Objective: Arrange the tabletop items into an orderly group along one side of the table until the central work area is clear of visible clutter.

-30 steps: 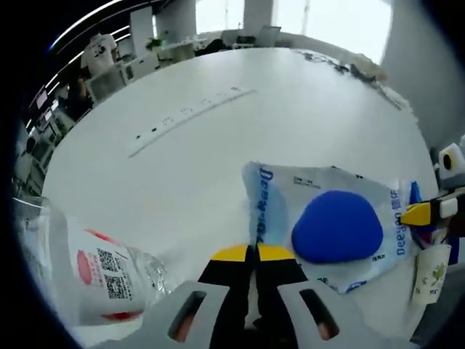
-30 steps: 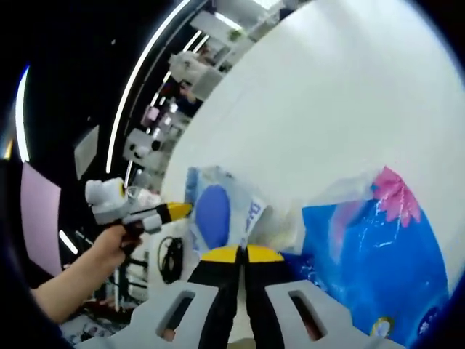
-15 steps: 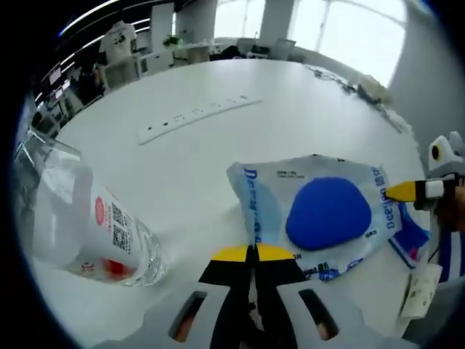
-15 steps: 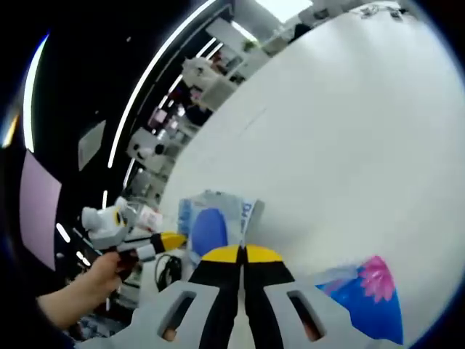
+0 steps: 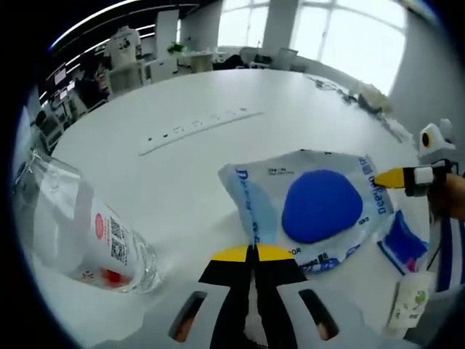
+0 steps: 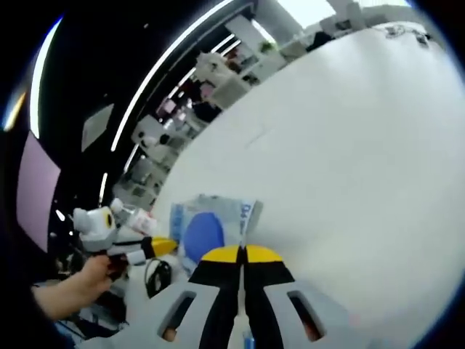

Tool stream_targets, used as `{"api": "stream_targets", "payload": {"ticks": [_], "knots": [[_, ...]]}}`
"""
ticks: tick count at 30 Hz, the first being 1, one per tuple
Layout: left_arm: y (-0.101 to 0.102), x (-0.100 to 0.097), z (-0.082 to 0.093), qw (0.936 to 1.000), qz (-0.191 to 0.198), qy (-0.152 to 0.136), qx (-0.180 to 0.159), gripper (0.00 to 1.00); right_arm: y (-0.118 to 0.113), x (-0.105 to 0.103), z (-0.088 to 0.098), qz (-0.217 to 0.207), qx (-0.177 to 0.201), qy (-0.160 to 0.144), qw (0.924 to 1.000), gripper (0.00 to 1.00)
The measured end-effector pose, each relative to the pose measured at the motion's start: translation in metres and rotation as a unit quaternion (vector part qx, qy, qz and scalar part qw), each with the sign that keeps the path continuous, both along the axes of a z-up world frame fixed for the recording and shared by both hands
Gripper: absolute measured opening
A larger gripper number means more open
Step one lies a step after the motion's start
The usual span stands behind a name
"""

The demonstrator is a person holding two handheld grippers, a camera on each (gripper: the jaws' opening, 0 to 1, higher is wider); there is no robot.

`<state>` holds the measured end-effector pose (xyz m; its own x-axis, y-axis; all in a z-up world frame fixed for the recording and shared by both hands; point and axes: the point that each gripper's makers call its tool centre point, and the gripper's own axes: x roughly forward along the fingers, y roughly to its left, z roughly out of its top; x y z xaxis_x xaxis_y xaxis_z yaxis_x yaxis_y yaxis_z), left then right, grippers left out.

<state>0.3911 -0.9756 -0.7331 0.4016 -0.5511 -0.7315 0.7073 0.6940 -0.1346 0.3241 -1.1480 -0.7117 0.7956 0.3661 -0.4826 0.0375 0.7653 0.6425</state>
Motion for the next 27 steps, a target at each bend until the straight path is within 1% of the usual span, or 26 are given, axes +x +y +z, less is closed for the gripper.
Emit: {"api": "stream_targets", "payload": {"ticks": [4, 6, 15, 17, 21, 27], "knots": [[-0.006, -0.002, 0.0, 1.0, -0.006, 0.0, 0.002, 0.0, -0.008, 0.01, -0.001, 0.01, -0.017, -0.002, 0.9998, 0.0], [-0.007, -0.002, 0.001, 1.0, -0.004, -0.001, 0.0, 0.0, -0.012, 0.014, -0.001, 0.011, -0.019, -0.004, 0.9998, 0.0], [-0.013, -0.001, 0.003, 1.0, 0.0, -0.001, -0.004, 0.0, -0.02, 0.022, -0.001, 0.018, -0.029, -0.002, 0.9994, 0.0], [-0.013, -0.001, 0.003, 1.0, 0.002, 0.0, -0.001, 0.0, -0.02, 0.026, -0.001, 0.022, -0.031, -0.003, 0.9993, 0.0], [-0.014, -0.001, 0.003, 1.0, 0.001, -0.006, 0.006, 0.0, -0.022, 0.034, 0.0, 0.028, -0.039, -0.005, 0.9988, 0.0], [-0.021, 0.002, 0.001, 0.9999, 0.0, -0.008, 0.012, 0.0, -0.029, 0.046, -0.001, 0.033, -0.051, -0.005, 0.9982, 0.0]]}}
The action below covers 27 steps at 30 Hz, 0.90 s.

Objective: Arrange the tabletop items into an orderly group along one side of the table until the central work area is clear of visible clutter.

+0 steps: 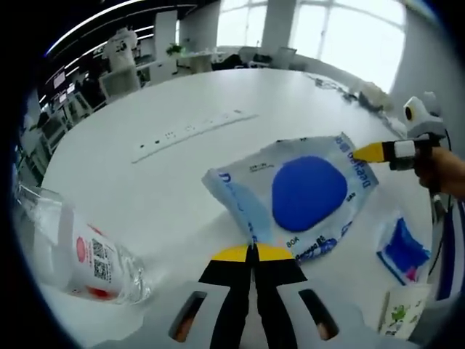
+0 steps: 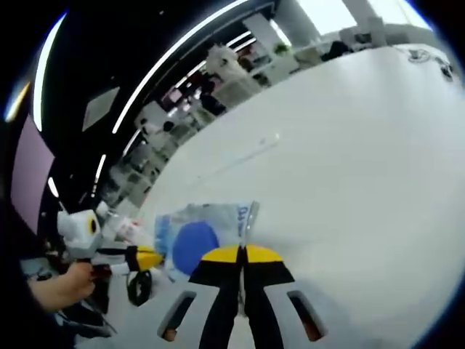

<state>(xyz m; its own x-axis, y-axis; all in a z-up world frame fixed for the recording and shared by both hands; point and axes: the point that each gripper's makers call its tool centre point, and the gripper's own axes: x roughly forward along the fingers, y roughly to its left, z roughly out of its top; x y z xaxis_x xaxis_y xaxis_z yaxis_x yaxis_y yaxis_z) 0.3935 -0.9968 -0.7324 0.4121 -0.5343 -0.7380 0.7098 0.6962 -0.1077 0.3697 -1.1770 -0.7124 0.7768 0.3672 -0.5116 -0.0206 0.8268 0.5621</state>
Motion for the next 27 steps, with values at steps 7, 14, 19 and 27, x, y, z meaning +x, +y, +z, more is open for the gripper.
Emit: {"api": "stream_targets", "payload": {"ticks": [7, 14, 19, 27], "knots": [[-0.008, 0.005, 0.001, 0.9999, 0.011, 0.004, -0.01, 0.0, -0.01, 0.01, -0.001, -0.003, -0.008, 0.001, 1.0, 0.0], [-0.01, 0.01, -0.006, 0.9999, 0.011, 0.008, -0.002, 0.0, -0.008, 0.019, -0.004, 0.012, -0.021, 0.003, 0.9997, 0.0], [-0.005, 0.019, -0.019, 0.9997, 0.012, 0.014, 0.014, 0.0, -0.004, 0.022, -0.013, 0.022, -0.028, 0.011, 0.9993, 0.0], [-0.002, 0.019, -0.024, 0.9994, 0.02, 0.024, 0.018, 0.0, -0.003, 0.028, -0.025, 0.033, -0.038, 0.018, 0.9986, 0.0]]}}
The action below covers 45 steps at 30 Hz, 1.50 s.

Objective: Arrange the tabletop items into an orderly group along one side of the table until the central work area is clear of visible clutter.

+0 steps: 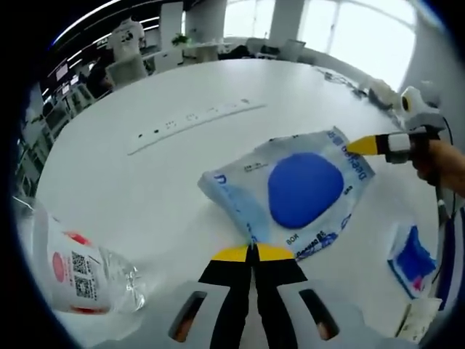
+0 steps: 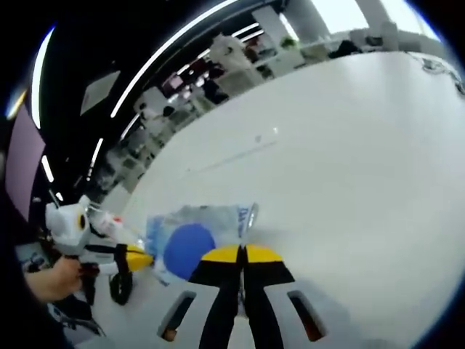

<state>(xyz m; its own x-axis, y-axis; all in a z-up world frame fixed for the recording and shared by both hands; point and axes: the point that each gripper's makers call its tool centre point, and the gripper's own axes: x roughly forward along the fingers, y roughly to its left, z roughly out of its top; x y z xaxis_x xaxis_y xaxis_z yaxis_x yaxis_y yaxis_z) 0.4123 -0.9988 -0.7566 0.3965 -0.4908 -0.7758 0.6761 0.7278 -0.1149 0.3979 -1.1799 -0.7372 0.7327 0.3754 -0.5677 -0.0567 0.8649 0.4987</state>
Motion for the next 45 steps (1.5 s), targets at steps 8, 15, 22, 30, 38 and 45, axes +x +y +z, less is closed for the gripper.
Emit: {"api": "stream_targets", "payload": {"ticks": [8, 15, 22, 30, 38, 45], "knots": [[0.001, 0.002, -0.001, 0.9999, 0.01, 0.006, -0.007, 0.01, -0.001, 0.005, -0.006, 0.006, -0.009, 0.001, 0.9999, 0.0], [0.002, 0.001, -0.003, 0.9994, 0.026, 0.015, -0.017, 0.01, -0.003, 0.008, -0.013, 0.011, -0.013, 0.007, 0.9998, 0.0], [0.005, 0.001, -0.005, 0.9958, 0.068, 0.029, -0.054, 0.01, -0.006, 0.009, -0.018, 0.007, -0.012, 0.01, 0.9998, 0.0], [0.006, -0.002, -0.004, 0.9908, 0.104, 0.034, -0.081, 0.01, -0.006, 0.011, -0.021, 0.011, -0.018, 0.01, 0.9997, 0.0], [0.006, -0.006, -0.003, 0.986, 0.127, 0.046, -0.098, 0.01, -0.006, 0.012, -0.024, 0.012, -0.03, 0.014, 0.9994, 0.0], [0.005, -0.007, -0.002, 0.9844, 0.136, 0.049, -0.101, 0.01, -0.007, 0.013, -0.025, 0.017, -0.04, 0.01, 0.999, 0.0]]}}
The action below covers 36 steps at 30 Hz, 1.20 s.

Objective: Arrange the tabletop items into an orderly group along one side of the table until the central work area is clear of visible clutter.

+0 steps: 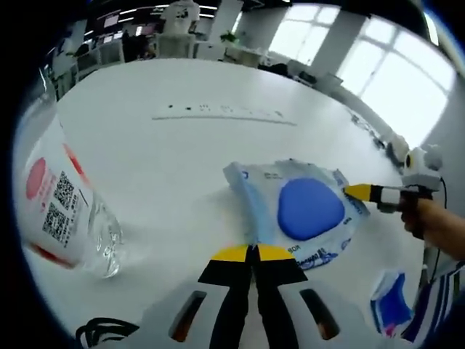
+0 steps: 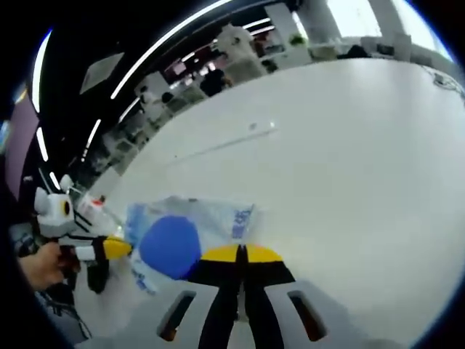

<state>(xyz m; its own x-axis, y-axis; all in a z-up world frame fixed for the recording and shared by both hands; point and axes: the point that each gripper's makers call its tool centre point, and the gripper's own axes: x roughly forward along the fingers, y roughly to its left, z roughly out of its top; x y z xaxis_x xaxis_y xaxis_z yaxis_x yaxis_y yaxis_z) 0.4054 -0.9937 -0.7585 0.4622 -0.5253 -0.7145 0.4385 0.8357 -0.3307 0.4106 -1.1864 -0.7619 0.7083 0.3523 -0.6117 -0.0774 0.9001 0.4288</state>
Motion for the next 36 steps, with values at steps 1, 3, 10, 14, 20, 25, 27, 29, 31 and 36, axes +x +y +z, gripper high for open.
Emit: {"api": "stream_targets", "payload": {"ticks": [1, 3, 10, 14, 20, 25, 27, 29, 31, 36], "knots": [[0.0, 0.0, 0.0, 1.0, 0.001, 0.003, 0.0, 0.01, 0.0, 0.0, 0.0, -0.005, 0.008, 0.005, 0.9999, 0.0], [0.0, 0.0, 0.001, 0.9999, 0.01, 0.011, -0.004, 0.01, -0.001, 0.001, 0.0, -0.013, 0.016, 0.012, 0.9997, 0.0], [0.0, 0.001, 0.002, 0.9996, 0.024, 0.007, -0.012, 0.02, -0.003, 0.002, -0.002, -0.003, 0.002, 0.006, 1.0, 0.0], [0.0, 0.001, 0.003, 0.9995, 0.027, 0.009, -0.012, 0.03, 0.001, -0.003, 0.003, 0.004, -0.016, 0.002, 0.9999, 0.01], [0.002, 0.0, 0.007, 0.9994, 0.031, 0.008, -0.016, 0.08, 0.016, -0.001, 0.011, 0.024, -0.009, -0.022, 0.9994, 0.22], [-0.002, -0.003, 0.011, 0.9998, 0.015, -0.004, -0.008, 0.26, 0.025, -0.003, 0.017, 0.026, -0.024, -0.028, 0.999, 0.42], [-0.001, -0.003, 0.014, 0.9998, 0.016, -0.008, -0.009, 0.31, 0.028, -0.005, 0.021, 0.028, -0.021, -0.036, 0.9988, 0.45], [-0.004, -0.006, 0.019, 0.9997, 0.012, -0.007, -0.019, 0.37, 0.028, -0.003, 0.024, 0.026, -0.016, -0.05, 0.9983, 0.48], [-0.004, -0.006, 0.023, 0.9997, 0.007, -0.017, -0.015, 0.46, 0.028, -0.005, 0.03, 0.03, -0.021, -0.065, 0.9972, 0.54], [-0.008, -0.007, 0.028, 0.999, -0.012, -0.037, -0.023, 0.64, 0.032, -0.016, 0.043, 0.043, -0.019, -0.091, 0.9947, 0.66]]}}
